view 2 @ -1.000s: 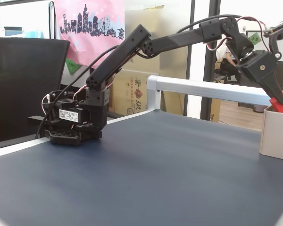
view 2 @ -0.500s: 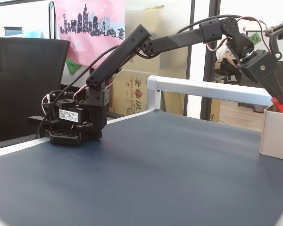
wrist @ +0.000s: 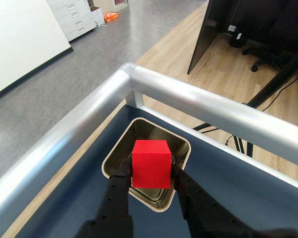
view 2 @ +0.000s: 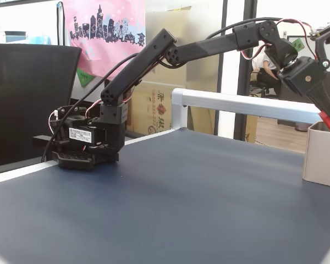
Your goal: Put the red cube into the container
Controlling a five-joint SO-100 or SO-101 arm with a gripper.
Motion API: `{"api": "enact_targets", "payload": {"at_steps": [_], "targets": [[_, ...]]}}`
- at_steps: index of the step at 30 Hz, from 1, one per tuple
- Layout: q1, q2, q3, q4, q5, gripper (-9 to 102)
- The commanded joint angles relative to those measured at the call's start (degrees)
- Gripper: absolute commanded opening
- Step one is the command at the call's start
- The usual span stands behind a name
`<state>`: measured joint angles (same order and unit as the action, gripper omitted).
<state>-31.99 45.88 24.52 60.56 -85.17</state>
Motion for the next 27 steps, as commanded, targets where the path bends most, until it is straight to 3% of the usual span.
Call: {"api": "enact_targets", "payload": {"at_steps": [1,16,27], "targets": [[0.35,1.05,-3.52,-1.32,0.88,17],[0.53,1.05,-3.52,-2.20,1.58,33],[0.88,0.88,-3.43,-3.34,1.85,33]]}}
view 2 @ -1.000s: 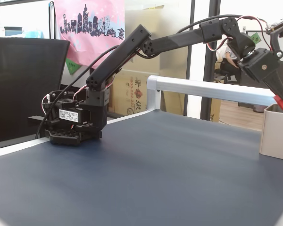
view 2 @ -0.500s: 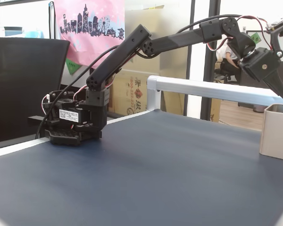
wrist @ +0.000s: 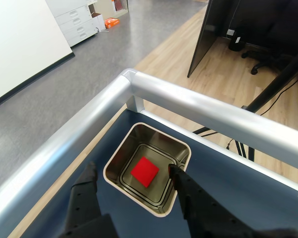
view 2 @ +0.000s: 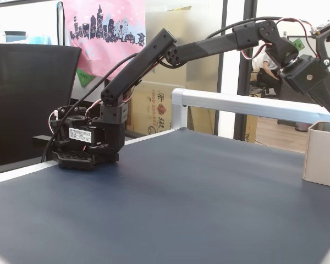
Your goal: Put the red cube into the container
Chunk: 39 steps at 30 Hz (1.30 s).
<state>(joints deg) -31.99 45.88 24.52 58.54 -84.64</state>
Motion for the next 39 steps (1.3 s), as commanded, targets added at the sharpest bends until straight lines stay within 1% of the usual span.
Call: {"api": "enact_targets", "payload": {"at_steps": [1,3,6,11,14,16,20,25,27,32,39], "targets": [[0.88,0.88,-3.43,-1.49,1.32,33],[0.97,0.88,-3.43,-1.85,1.58,33],[1.05,0.97,-3.43,-1.85,1.41,27],[2.20,3.69,-1.67,-1.85,1.49,11],[4.31,8.61,3.16,-1.85,2.20,2],[6.42,13.62,8.61,-2.20,2.55,0],[12.04,26.89,24.35,-5.98,3.60,0],[20.04,48.16,54.84,-18.19,2.02,0],[22.76,56.43,66.62,-21.53,0.97,0],[28.21,74.53,91.32,-25.40,-0.26,0],[33.31,96.42,117.25,-26.72,-1.14,0]]}}
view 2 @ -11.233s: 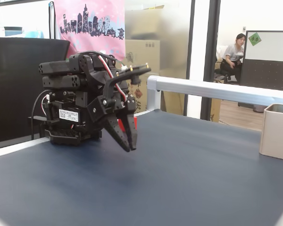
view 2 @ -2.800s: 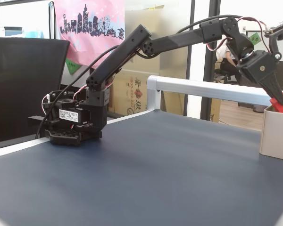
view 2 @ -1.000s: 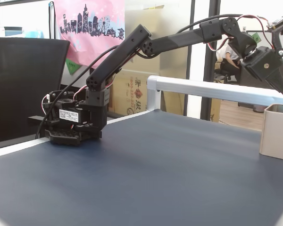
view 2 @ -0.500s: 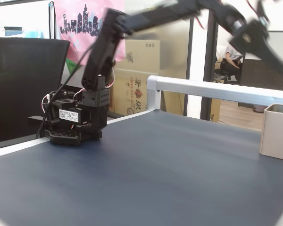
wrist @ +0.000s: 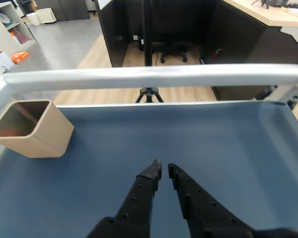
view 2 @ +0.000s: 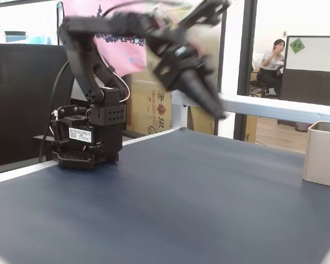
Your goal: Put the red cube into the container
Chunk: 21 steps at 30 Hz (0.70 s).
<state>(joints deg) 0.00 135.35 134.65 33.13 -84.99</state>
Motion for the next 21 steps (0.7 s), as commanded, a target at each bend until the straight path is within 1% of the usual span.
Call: {"api": "enact_targets", "payload": {"at_steps": [1,5,8,13,16,21], "targets": [[1.93,10.11,10.28,-1.32,-0.97,0],[4.83,22.32,21.88,-0.62,-1.85,0],[6.42,31.55,29.27,2.11,-2.11,0],[6.68,43.51,36.74,9.67,-0.88,0],[6.68,48.08,38.58,16.17,-0.35,0],[7.12,55.11,42.45,26.54,-2.29,0]]}}
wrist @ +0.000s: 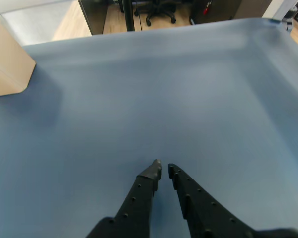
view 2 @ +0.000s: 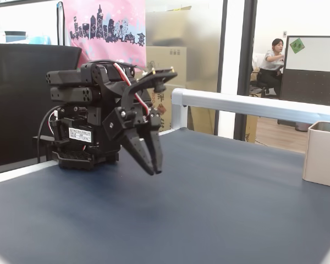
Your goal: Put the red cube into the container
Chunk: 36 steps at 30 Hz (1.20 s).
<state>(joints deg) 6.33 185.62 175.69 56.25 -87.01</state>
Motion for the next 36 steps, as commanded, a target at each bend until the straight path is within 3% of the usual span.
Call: {"api": "enact_targets", "payload": {"at_steps": [1,12,36], "targets": [[0.79,4.83,1.41,5.10,-0.18,0],[-0.18,4.83,1.58,20.39,-3.16,0],[-0.53,4.83,1.58,21.09,-3.78,1]]}}
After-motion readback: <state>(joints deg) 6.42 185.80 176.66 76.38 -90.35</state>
